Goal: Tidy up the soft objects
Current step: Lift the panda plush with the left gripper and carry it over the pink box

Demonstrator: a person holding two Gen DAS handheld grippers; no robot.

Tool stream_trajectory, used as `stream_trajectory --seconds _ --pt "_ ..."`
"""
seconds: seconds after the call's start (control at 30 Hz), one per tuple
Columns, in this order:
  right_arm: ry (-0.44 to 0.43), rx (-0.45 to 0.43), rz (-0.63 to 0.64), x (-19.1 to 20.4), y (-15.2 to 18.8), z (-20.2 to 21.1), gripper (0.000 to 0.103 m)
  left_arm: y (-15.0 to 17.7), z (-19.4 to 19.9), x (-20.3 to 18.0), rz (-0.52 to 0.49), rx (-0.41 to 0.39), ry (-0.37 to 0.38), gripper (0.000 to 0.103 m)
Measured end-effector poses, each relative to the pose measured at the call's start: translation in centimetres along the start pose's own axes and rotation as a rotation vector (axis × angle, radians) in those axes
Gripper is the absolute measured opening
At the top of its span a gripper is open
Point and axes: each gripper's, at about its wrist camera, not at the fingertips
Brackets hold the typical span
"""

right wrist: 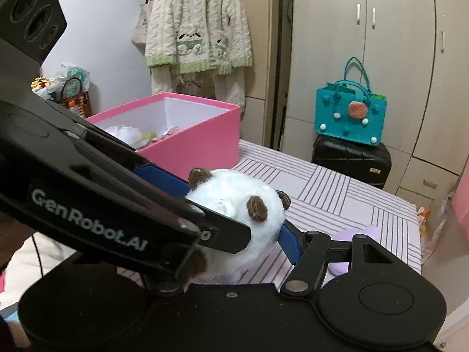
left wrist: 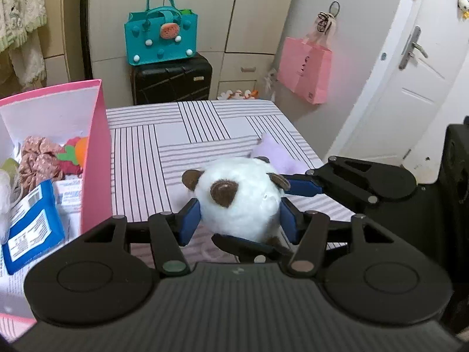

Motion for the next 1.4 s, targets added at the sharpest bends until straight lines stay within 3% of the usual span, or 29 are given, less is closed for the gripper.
stream_trajectory --seconds 0.4,0.67,0.97,1.2,1.4 --pt "-0.151 0.021 0.048 3.6 -4.9 2.5 0.071 -2.0 8.0 2.9 0.035 0.009 0.073 0.055" --pt "-0.253 -0.022 0.114 6.7 -9.0 1.1 0.071 -3.6 12.6 6.3 0.061 -0.067 0.004 0.055" --pt "-0.386 -0.025 0.1 9.0 -12.5 -4.4 0.071 -4.1 14.5 11.9 0.16 -0.136 -0.093 0.055" --pt "-0.452 0.076 0.117 10.2 -11.2 -9.4 0.071 -2.7 11.6 16.4 0.249 -0.029 -0.101 0.055" --pt "-0.423 0.152 0.228 11.8 -9.3 -10.9 0.071 -0.8 9.0 18.0 0.284 0.066 -0.065 0.055"
Point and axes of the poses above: each gripper's, at about its wrist camera, not at the fingertips, and z roughly against the way its jaws point, x to its left, y to its underside, and after that the axes turned 10 degrees about -x, right-handed
